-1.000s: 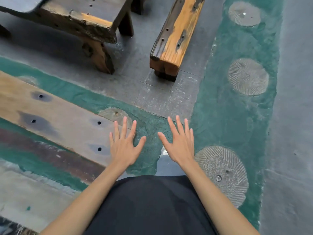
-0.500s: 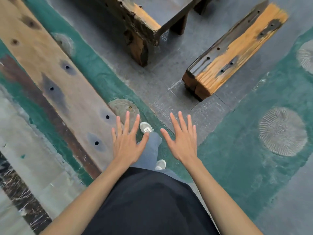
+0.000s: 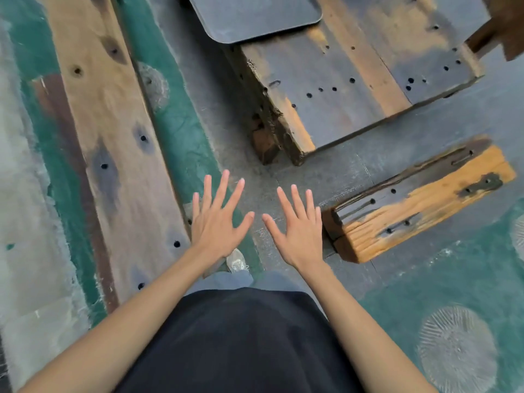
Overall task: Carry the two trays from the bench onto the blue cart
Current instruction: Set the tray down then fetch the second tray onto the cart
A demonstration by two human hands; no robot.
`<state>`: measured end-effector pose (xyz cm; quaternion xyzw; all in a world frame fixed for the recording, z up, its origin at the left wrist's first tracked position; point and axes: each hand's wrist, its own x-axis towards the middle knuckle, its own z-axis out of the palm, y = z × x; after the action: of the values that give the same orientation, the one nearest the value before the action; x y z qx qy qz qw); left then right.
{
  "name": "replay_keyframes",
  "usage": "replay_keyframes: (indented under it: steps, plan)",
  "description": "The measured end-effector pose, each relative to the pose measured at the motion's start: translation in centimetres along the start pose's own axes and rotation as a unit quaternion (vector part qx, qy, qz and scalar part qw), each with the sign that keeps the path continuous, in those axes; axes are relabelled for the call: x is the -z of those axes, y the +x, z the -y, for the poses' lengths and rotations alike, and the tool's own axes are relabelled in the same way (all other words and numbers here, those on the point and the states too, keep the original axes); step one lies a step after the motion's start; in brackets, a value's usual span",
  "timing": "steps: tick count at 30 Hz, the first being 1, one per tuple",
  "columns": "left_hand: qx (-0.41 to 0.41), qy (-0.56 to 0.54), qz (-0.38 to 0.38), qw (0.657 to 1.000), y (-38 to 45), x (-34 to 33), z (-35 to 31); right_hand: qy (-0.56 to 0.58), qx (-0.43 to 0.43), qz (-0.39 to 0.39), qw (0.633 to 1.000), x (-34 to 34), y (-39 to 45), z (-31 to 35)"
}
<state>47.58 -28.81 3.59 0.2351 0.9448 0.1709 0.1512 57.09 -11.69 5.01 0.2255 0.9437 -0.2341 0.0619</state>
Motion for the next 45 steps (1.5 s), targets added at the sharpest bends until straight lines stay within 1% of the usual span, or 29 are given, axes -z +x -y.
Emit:
replay_keyframes:
  steps: [2,7,13,16,19,21,24,26,29,32,34,36,39,43,45]
  plan:
    - [0.023,-0.011,-0.014,1.0,2.1,1.3,0.5,0.006,0.018,-0.006,1.0,0.8,2.9,0.8]
    - [0.076,-0.032,-0.029,0.996,7.0,3.5,1.7,0.022,0.032,0.016,0.999,1.6,10.0,2.7]
    - [0.081,-0.022,-0.02,0.996,16.8,4.9,3.7,0.058,0.033,0.009,0.998,2.0,21.0,4.5]
    - [0.079,-0.009,-0.011,0.997,23.4,5.9,4.7,0.084,0.016,0.007,0.996,2.2,27.7,5.1]
    - [0.096,-0.006,0.017,0.995,29.3,8.0,5.0,0.131,-0.024,0.037,0.99,3.2,33.9,6.0]
    - [0.085,-0.005,0.036,0.996,33.1,9.7,5.1,0.191,-0.068,0.062,0.977,4.1,37.5,6.6]
    - [0.065,-0.022,0.053,0.996,40.0,11.9,5.5,0.285,-0.113,0.091,0.948,5.3,42.9,7.1]
    - [0.077,-0.063,0.068,0.993,44.7,13.0,5.4,0.342,-0.148,0.097,0.923,6.2,46.3,7.3]
    - [0.113,-0.181,0.095,0.972,50.3,15.0,5.1,0.449,-0.235,0.092,0.857,7.8,49.9,7.6]
    - [0.118,-0.303,0.124,0.938,55.6,17.4,5.3,0.537,-0.307,0.081,0.782,9.0,53.2,7.4]
    - [0.127,-0.377,0.141,0.907,59.1,19.2,5.8,0.578,-0.344,0.076,0.736,9.7,55.2,7.3]
    - [0.139,-0.432,0.166,0.876,63.0,20.9,6.4,0.621,-0.37,0.055,0.689,10.0,57.3,7.0]
    - [0.169,-0.455,0.214,0.848,69.7,23.3,7.8,0.671,-0.407,0.029,0.619,10.2,60.1,6.9]
    - [0.201,-0.485,0.294,0.799,80.3,25.9,10.3,0.694,-0.462,-0.024,0.552,9.7,63.8,7.5]
    - [0.207,-0.473,0.31,0.799,85.7,26.6,11.0,0.698,-0.491,-0.067,0.517,9.3,65.5,7.9]
